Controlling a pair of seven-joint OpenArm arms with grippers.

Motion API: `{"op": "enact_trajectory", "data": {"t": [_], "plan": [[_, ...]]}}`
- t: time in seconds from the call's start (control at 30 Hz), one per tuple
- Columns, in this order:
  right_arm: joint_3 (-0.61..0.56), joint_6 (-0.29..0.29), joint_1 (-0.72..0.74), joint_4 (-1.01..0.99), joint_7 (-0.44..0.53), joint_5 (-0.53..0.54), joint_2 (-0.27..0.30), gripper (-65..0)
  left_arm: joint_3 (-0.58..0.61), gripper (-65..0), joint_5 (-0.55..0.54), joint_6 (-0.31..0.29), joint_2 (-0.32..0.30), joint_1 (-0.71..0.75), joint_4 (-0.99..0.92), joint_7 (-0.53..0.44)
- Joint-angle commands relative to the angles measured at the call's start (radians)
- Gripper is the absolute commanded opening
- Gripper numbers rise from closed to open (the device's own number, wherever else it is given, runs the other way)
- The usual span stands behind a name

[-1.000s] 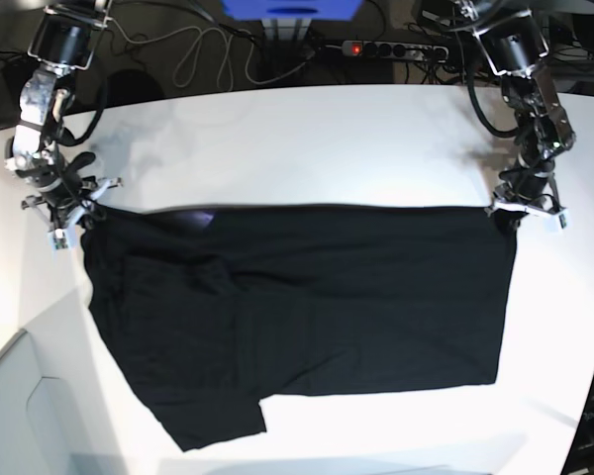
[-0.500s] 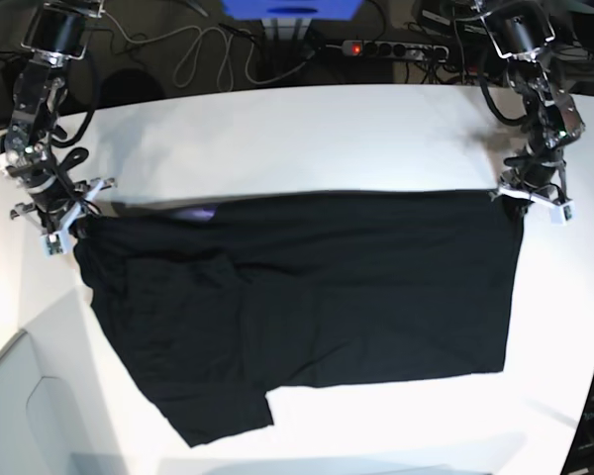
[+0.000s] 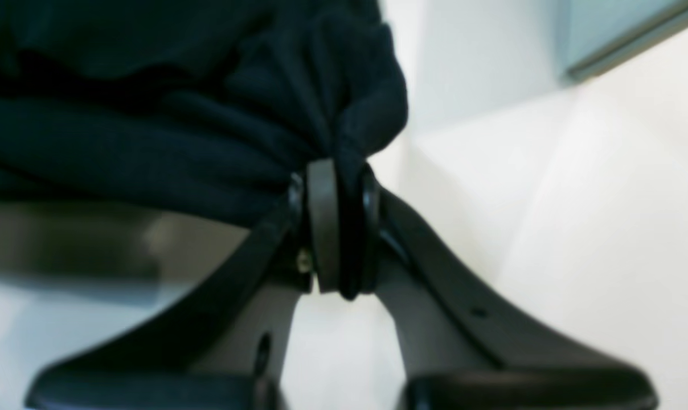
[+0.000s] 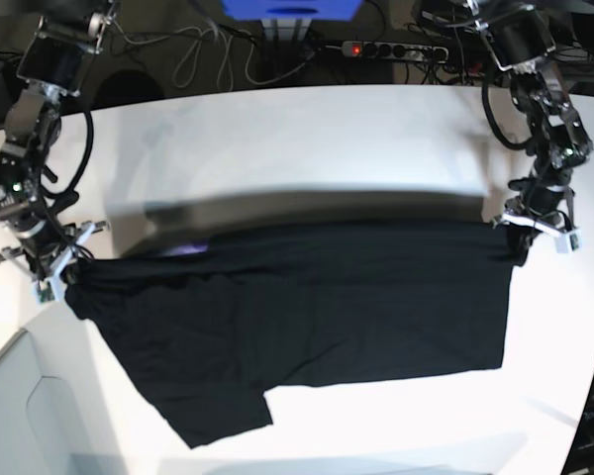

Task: Fold the T-shirt properly
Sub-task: 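Lower the shirt flat and release the right gripper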

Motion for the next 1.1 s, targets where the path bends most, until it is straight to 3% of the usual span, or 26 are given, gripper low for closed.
{"op": "enact_trajectory", "data": {"t": [0.0,0.1,0.37,0.47,0.8,1.07], "plan": [[0.009,0.004,0.035,0.017,-0.007,-0.002,0.019,-64.8,-0.007,-65.0,-0.010,-0.003,-0.026,-0.024,0.028,-0.017],[0.009,0.004,0.059,0.017,-0.050,-0.002,0.019,-64.8,-0.007,-65.0,-0.004,-0.003,-0.026,-0.039,0.055,0.017],[0.011,0.004,0.061,0.045,-0.048,-0.002,0.019,-64.8,-0.010,-65.0,-0.010,-0.001,-0.034,-0.039,0.056,0.026],[0.011,0.004,0.051,0.049,-0.048,-0.002,0.019,-64.8,-0.072,-65.0,-0.010,-0.001,-0.026,-0.033,0.050,0.026],[0.011,0.004,-0.110,0.120,-0.045,-0.002,0.023,-64.8,-0.118,-65.0,-0.013,-0.009,-0.018,0.081,0.039,0.026],[0.008,0.004,-0.311,0.241,-0.045,-0.004,0.020,-64.8,-0.122,-65.0,-0.013,-0.011,0.038,0.181,0.061,0.026]]}}
